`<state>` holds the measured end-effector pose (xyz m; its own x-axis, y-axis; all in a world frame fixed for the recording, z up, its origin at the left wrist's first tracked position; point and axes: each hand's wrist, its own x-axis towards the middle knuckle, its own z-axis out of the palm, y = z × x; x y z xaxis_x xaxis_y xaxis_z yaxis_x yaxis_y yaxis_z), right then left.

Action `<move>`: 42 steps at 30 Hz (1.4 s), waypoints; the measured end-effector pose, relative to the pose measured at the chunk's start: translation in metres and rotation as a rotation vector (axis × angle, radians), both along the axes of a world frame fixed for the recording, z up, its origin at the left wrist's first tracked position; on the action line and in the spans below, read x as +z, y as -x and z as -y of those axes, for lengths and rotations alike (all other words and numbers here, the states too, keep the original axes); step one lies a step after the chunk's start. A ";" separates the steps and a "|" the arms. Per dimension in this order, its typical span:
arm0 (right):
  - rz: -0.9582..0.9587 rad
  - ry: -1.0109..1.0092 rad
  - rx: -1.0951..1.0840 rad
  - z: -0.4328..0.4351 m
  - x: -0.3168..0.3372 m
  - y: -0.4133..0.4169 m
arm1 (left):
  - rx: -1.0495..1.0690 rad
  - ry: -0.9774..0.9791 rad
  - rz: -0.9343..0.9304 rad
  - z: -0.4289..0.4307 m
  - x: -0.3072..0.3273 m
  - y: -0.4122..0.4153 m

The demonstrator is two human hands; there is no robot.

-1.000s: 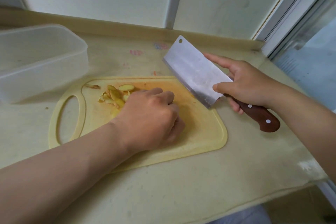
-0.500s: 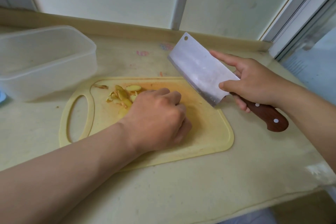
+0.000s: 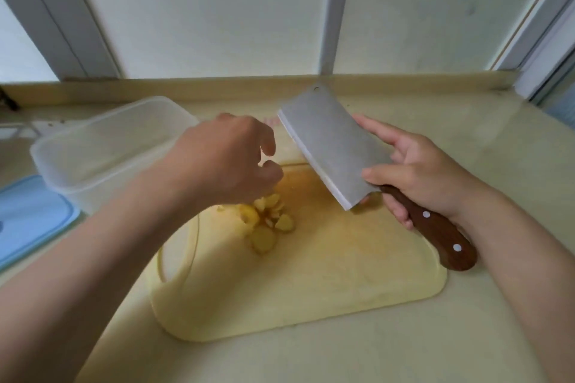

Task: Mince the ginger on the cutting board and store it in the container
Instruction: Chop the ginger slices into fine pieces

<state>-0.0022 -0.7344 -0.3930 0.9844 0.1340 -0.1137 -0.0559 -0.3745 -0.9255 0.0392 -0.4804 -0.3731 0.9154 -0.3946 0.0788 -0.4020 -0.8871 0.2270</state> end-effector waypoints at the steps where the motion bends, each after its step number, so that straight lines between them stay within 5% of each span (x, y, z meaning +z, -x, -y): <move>1: -0.001 0.002 -0.006 0.000 0.000 -0.001 | -0.001 -0.029 -0.071 0.000 -0.002 -0.002; 22: 0.052 -0.010 -0.020 0.013 -0.001 0.001 | 0.097 0.221 -0.217 -0.007 0.002 -0.003; 29: 0.062 0.012 -0.026 0.014 -0.001 0.000 | 0.168 0.272 -0.090 -0.010 0.008 -0.006; 38: 0.069 0.232 -0.088 0.021 0.013 0.018 | -0.131 0.509 -0.121 0.054 -0.037 0.046; 42: 0.035 0.341 -0.101 0.024 0.019 0.030 | -0.345 0.310 0.022 0.054 -0.051 0.045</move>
